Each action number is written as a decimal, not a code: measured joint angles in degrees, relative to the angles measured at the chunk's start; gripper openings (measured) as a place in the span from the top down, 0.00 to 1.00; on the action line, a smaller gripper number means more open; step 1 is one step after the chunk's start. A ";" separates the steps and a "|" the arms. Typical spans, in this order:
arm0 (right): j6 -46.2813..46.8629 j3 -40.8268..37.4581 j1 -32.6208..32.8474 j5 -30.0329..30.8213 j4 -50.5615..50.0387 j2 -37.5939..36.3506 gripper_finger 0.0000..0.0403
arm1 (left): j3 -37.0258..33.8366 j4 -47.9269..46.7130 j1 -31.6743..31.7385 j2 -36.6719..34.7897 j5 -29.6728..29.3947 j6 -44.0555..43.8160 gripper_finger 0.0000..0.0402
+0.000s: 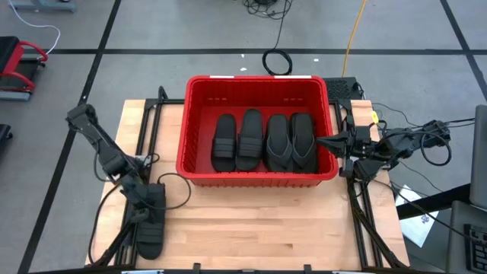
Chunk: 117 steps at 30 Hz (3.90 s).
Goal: Pick and place slides into bin
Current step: Put the slipper into the bin
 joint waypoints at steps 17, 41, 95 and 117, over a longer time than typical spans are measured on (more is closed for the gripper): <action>3.37 0.02 -0.02 -0.22 -1.16 0.00 1.00 | -7.93 17.46 -2.18 10.16 10.41 -4.08 0.39; 1.29 0.02 -0.01 -0.25 -1.69 0.04 1.00 | 12.43 27.54 -1.97 11.40 4.75 3.94 0.99; -4.98 0.02 -0.02 13.46 1.40 0.02 1.00 | 84.83 -50.50 78.62 57.65 17.74 122.47 1.00; 1.99 0.00 0.01 7.10 -5.78 -4.18 1.00 | 76.32 -54.12 79.21 72.42 28.66 122.54 1.00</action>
